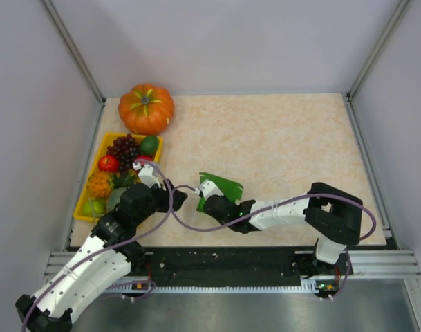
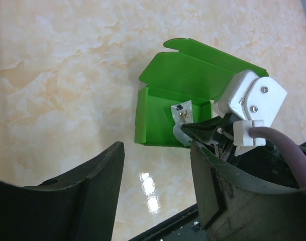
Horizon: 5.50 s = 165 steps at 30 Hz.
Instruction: Fold the paper box
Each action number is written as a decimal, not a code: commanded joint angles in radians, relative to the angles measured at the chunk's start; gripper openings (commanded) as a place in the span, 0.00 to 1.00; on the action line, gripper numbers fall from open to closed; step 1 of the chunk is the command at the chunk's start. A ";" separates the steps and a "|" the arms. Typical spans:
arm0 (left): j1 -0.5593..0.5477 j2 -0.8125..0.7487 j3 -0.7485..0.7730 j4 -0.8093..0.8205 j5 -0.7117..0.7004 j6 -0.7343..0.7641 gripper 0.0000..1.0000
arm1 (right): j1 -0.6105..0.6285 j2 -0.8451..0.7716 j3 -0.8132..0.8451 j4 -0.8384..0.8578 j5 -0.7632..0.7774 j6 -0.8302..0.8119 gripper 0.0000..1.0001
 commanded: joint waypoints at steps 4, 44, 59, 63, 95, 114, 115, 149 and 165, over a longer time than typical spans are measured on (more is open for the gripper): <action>0.003 0.010 -0.022 0.022 -0.065 -0.044 0.61 | -0.031 0.007 0.058 0.040 0.115 -0.159 0.01; 0.112 0.733 0.171 0.512 0.288 0.391 0.48 | -0.634 -0.470 -0.188 0.046 -0.823 -0.141 0.42; 0.112 0.734 0.149 0.527 0.360 0.364 0.28 | -0.585 -0.438 -0.197 0.149 -0.759 -0.124 0.32; 0.112 0.716 0.138 0.522 0.351 0.356 0.23 | -0.577 -0.438 -0.194 0.138 -0.719 -0.127 0.28; -0.143 0.739 0.061 0.860 -0.377 0.006 0.00 | -0.177 -0.236 -0.076 0.304 0.421 0.138 0.00; -0.353 0.773 -0.022 1.015 -0.683 -0.018 0.00 | -0.034 -0.205 -0.320 0.805 0.461 0.052 0.00; -0.365 0.774 -0.029 1.027 -0.686 -0.020 0.00 | -0.031 -0.203 -0.323 0.815 0.461 0.040 0.00; -0.410 0.619 -0.227 0.961 -0.471 -0.155 0.00 | 0.073 -0.196 -0.315 0.597 0.338 0.301 0.00; -0.422 0.581 -0.279 0.975 -0.454 -0.164 0.00 | 0.088 -0.257 -0.196 0.318 0.439 0.478 0.00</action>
